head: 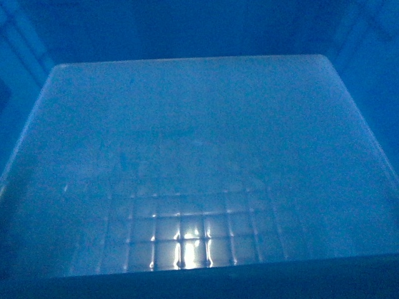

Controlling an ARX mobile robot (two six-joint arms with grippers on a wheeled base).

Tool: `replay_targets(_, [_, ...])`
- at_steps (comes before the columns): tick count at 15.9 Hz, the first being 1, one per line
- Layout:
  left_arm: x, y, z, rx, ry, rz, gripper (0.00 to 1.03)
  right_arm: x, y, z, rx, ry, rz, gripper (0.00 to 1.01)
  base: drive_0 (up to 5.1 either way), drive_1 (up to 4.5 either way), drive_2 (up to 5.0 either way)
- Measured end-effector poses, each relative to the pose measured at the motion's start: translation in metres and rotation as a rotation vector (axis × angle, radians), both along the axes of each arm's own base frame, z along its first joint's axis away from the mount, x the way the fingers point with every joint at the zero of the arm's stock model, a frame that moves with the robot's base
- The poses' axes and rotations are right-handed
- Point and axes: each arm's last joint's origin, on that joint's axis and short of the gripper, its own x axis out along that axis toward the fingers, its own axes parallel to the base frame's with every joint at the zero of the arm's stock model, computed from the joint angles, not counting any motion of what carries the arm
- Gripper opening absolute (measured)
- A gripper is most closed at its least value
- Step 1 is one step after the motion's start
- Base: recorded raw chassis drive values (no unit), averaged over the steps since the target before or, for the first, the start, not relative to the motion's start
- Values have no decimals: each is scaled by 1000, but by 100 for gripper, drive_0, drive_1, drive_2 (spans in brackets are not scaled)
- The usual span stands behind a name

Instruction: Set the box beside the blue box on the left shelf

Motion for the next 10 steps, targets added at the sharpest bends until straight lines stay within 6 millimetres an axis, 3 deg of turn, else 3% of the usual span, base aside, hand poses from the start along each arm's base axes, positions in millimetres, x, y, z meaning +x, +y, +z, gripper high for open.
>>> replay_targets(1, [0,0,0,0,0,0,14,0,0,0,0,0,0,17,0,0,0])
replay_targets(10, [0,0,0,-1,-2,1,14,0,0,0,1,-2,0,17,7,434,-420])
